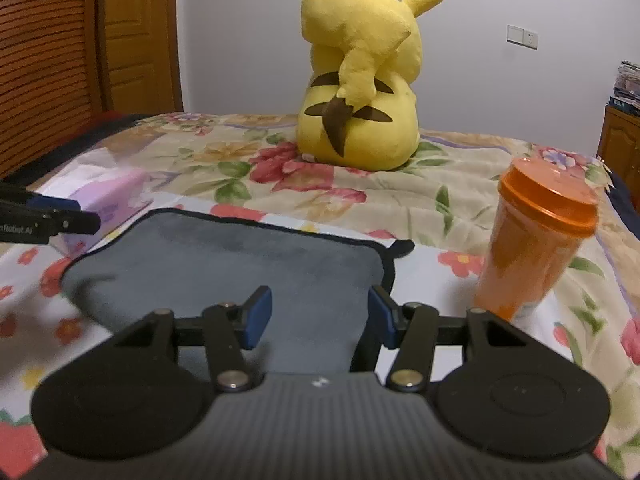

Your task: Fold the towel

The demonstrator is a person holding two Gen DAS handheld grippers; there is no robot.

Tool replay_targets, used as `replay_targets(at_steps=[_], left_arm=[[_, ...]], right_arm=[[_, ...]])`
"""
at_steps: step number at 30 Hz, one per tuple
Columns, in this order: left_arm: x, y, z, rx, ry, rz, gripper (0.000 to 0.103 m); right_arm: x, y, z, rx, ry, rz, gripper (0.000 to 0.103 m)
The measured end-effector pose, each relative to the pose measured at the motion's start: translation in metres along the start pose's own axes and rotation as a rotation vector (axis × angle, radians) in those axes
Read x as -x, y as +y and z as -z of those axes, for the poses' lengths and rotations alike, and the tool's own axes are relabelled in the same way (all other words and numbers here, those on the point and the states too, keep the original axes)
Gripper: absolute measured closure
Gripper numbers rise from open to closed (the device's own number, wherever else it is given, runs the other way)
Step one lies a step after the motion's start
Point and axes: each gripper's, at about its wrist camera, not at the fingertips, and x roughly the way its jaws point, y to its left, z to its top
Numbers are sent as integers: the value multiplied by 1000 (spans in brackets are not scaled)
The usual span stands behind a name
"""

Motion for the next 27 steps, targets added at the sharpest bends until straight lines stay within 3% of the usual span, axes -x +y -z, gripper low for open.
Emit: replay_targets(at_steps=[10, 14, 27], left_arm=[[50, -3, 7, 11, 6, 0, 42], [70, -5, 11, 35, 13, -4, 31], [137, -16, 9, 30, -5, -14, 14]], right_arm=[[49, 11, 1, 0, -5, 8, 48], [70, 14, 0, -11, -9, 8, 46], [135, 21, -5, -39, -44, 13, 44]])
